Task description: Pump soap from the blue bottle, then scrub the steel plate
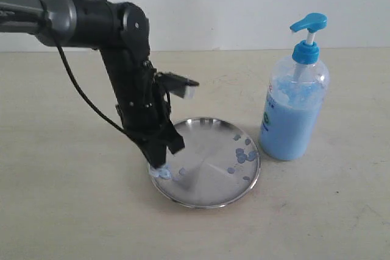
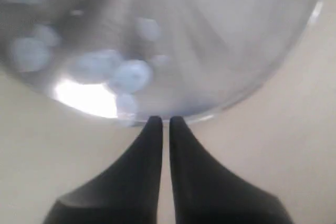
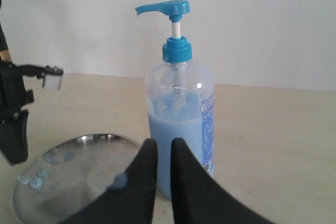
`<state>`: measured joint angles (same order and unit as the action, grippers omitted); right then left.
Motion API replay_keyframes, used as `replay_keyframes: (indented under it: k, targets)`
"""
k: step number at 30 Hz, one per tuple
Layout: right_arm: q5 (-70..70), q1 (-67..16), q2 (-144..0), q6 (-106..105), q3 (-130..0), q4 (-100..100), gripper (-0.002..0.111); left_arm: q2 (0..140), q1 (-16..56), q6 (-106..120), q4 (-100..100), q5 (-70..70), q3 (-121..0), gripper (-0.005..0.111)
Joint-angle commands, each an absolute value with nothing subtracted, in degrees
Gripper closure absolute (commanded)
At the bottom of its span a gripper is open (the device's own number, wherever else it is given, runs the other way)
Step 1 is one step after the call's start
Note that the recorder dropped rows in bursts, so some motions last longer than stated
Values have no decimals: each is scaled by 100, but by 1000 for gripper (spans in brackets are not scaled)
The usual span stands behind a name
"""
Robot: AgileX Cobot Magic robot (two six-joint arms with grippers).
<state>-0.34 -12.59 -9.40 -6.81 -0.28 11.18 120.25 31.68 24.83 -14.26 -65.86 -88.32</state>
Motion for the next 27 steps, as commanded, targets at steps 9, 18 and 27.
replay_keyframes:
  k: [9,18,27]
  targets:
    - [-33,-1251,-923,-653,0,1091,109,12557,3389,4181,-4447,-4363,-9273,102]
    - [-33,-1251,-923,-653,0,1091,109,12832,3389,4136,-4451,-4419,-9273,102]
    - [-33,-1251,-923,-653,0,1091,109,12836,3389,3913,-2780,-6410,-9273,102]
